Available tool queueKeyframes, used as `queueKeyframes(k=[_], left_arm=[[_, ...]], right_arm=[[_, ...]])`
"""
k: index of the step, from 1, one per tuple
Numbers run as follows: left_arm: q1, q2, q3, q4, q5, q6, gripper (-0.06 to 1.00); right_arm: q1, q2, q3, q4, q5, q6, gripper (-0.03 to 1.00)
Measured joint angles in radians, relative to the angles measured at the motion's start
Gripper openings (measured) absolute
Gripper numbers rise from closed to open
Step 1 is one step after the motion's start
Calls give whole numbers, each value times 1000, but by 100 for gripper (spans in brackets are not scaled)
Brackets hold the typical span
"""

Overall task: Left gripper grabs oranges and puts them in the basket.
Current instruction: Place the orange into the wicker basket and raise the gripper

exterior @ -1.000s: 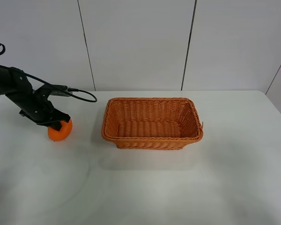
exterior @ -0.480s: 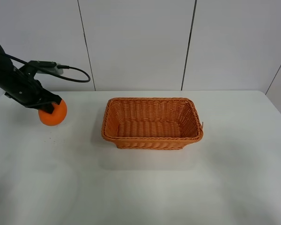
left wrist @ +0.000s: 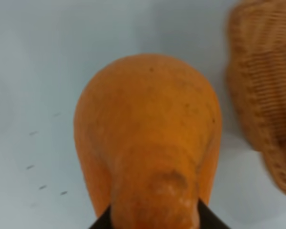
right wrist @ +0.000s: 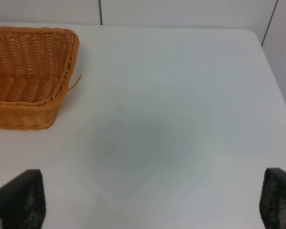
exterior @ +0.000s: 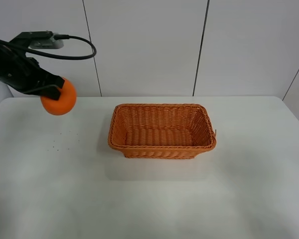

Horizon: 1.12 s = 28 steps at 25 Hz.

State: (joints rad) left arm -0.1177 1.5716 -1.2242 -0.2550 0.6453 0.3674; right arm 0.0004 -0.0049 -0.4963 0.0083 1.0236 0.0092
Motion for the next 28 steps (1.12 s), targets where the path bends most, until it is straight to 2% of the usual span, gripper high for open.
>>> queueKeyframes(k=[4,7,15,21,28], left_arm=[[-134,31,-29,-3,-36,-12,17],[-215,102,-105,-8,-44,-41,17],[-366,349,-353,-9,-23,-93,17],[-417,512,-517,-11,14,-119,17],[-420,617,-590,-9,34,-133,17]], right_arm=[[0,0,0,0,0,0,69],[0,0,0,0,0,0,69],[0,0,0,0,0,0,69],[0,0,0,0,0,0,69],[0,0,0,0,0,0,69]])
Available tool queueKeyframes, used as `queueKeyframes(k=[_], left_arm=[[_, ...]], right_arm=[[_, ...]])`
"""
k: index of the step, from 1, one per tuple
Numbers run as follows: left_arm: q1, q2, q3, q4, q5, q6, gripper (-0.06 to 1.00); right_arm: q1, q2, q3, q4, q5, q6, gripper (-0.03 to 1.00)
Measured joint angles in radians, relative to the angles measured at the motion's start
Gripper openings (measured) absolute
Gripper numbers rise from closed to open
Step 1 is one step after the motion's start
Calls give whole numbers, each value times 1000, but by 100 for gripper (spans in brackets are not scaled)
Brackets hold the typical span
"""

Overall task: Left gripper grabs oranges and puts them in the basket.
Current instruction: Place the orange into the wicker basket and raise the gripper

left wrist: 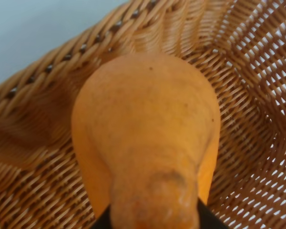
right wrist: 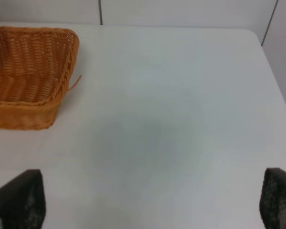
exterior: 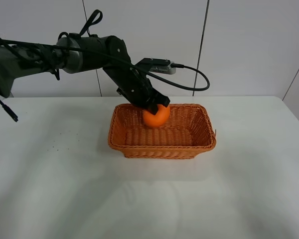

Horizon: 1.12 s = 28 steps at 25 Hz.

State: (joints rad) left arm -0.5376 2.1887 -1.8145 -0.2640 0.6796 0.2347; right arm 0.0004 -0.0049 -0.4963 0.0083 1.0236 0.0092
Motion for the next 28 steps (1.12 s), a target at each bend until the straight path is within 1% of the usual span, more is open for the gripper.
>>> queueKeyframes(k=[16,25,26,27,28], left_arm=[[-1,108,-11,0,7,-1,17],[-1,111,-11,0,7,-2,18],[-1,111,-11,0,9,-2,20],[-1,111,-11,0,11,-2,26],[-1,111,-11,0,13,-2,34]], right_arm=[[0,0,0,0,0,0,69],[0,0,0,0,0,0,69],[0,0,0,0,0,0,69],[0,0,0,0,0,0,69],[0,0,0,0,0,0,69]])
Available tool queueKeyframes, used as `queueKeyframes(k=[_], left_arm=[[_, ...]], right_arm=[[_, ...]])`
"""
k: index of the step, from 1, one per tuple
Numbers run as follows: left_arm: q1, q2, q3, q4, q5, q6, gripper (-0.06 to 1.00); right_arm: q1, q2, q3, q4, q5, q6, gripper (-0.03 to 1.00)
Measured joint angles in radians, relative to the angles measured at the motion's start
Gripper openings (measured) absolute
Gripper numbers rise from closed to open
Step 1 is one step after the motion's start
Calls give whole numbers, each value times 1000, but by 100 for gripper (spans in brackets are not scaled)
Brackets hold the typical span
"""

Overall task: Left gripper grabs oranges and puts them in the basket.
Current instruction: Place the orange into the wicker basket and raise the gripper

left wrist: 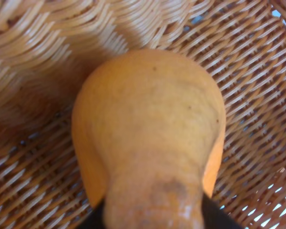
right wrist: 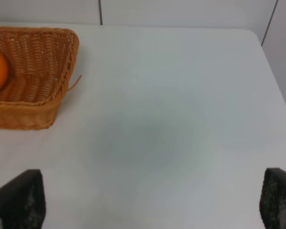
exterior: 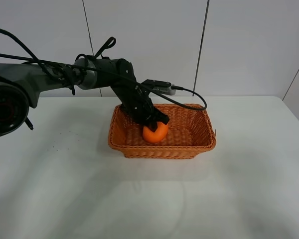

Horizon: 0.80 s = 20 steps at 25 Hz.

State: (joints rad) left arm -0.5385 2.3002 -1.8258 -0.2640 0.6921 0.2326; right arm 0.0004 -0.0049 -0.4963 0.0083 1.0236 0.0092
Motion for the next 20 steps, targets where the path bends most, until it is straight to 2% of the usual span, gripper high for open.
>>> queueKeyframes(k=[4,6,10,20], left_arm=[[0,1,0,0,8,0,71],[0,1,0,0,11,0,79],[0,1,0,0,28,0,83],[0,-80,-2,12,47,-1,84]], right_arm=[[0,0,0,0,0,0,69],[0,0,0,0,0,0,69],[0,0,0,0,0,0,69],[0,0,0,0,0,0,69]])
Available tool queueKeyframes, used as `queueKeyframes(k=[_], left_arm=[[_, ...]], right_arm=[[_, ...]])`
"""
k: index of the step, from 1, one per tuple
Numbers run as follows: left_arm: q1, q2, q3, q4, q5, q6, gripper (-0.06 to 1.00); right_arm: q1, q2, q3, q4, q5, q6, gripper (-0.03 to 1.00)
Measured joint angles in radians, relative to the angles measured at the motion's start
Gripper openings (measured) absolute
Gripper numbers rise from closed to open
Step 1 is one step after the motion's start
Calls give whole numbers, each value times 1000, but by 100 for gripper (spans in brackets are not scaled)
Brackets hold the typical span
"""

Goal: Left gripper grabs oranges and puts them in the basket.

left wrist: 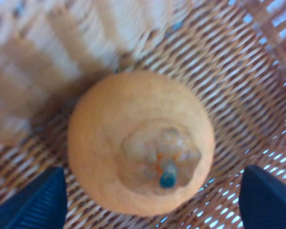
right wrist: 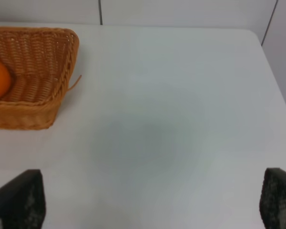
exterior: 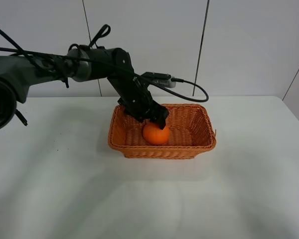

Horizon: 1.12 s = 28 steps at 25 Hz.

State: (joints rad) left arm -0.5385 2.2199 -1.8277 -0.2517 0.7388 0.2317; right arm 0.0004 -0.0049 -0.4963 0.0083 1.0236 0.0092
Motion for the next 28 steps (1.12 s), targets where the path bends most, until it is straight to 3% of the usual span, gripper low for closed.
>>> queueKeyframes(k=[9,15,22,28], left_arm=[[0,-175,-3,144,23,-57,84],[32,-242,-3,265,128,-109,84],[162,-263,-3,310,197,-111,84],[345,-268,-3,341,202,-111,84]], right_arm=[[0,0,0,0,0,0,69],[0,0,0,0,0,0,69],[0,0,0,0,0,0,69],[0,0,0,0,0,0,69]])
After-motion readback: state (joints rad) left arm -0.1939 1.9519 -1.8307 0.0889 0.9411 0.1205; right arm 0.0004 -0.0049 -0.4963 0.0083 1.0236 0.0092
